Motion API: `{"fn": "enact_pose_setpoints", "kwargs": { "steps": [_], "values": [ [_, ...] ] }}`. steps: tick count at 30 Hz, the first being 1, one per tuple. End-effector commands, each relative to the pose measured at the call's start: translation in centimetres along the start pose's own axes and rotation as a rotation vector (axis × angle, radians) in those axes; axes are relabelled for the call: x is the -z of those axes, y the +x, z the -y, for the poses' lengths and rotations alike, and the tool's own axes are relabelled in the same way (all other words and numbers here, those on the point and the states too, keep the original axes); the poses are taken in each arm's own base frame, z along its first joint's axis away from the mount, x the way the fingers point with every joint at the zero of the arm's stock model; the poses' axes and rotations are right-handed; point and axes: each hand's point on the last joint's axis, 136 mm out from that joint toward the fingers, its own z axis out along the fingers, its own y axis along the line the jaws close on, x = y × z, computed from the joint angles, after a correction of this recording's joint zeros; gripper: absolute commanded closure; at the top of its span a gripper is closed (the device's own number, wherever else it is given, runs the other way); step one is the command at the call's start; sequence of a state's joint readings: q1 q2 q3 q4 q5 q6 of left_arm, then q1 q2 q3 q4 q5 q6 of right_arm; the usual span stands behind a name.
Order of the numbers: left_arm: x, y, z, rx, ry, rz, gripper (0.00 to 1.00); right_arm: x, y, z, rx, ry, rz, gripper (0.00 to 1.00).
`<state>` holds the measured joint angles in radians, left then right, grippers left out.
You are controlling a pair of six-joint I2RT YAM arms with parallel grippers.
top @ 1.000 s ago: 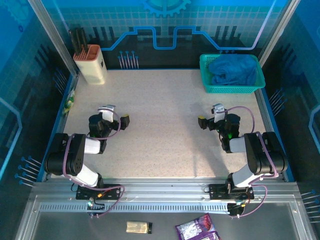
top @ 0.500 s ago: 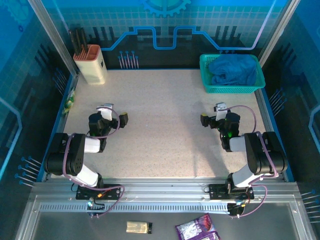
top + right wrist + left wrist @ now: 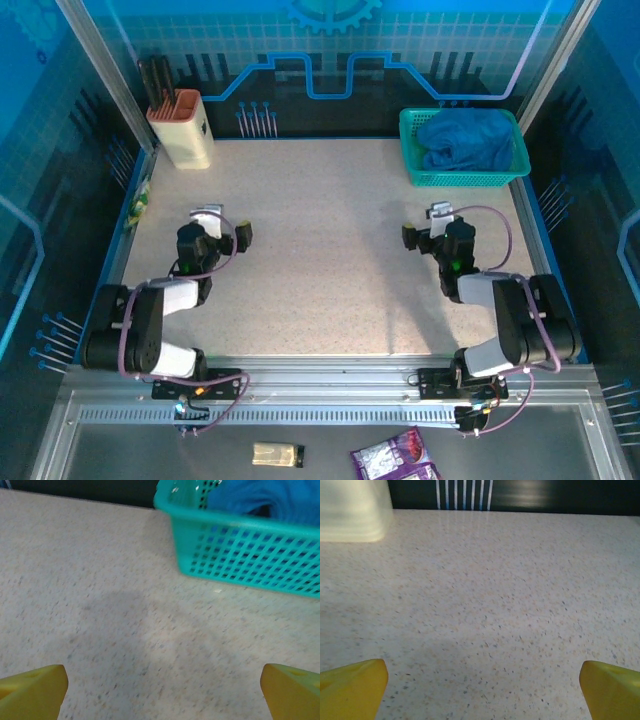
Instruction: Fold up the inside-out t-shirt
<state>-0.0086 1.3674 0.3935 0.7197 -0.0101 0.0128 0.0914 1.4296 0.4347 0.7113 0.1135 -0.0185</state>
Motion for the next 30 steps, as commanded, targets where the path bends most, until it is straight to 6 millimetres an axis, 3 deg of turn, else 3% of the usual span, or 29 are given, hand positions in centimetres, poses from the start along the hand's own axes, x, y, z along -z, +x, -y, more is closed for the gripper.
{"fn": "enact_pose_setpoints", "kwargs": {
  "steps": [1,5,7,10,15,23,26,30],
  "values": [
    [1.2,-2.3,-0.7,0.053,-0.103,-0.026,0.01,0.5,-3.6,1.6,-0.022,0.089,-0.009,0.00],
    [3.0,-4.7,-0.2,0.193,-0.108,-0.054,0.01,0.8,-7.3,1.6,-0.067,0.067,0.012,0.00],
    [3.6,-5.9,1.0,0.242,-0.047,-0.081,0.01,0.5,-8.9,1.9,-0.085,0.067,0.005,0.00],
    [4.7,-7.0,2.4,0.279,0.004,-0.150,0.01,-0.7,-11.1,2.4,-0.097,0.071,-0.033,0.00],
    [6.3,-8.4,2.0,0.253,-0.046,-0.239,0.01,-4.0,-13.4,4.9,-0.144,0.144,-0.116,0.02],
    [8.4,-10.3,3.1,0.170,0.003,-0.361,0.01,-11.8,-12.7,8.8,-0.317,0.192,-0.346,0.14],
    [8.2,-9.6,2.7,0.121,-0.008,-0.366,0.01,-14.7,-12.1,10.0,-0.392,0.187,-0.363,0.18],
    [7.6,-7.0,2.1,0.095,-0.017,-0.387,0.01,-18.2,-10.6,12.0,-0.484,0.212,-0.380,0.17]
  ]
}}
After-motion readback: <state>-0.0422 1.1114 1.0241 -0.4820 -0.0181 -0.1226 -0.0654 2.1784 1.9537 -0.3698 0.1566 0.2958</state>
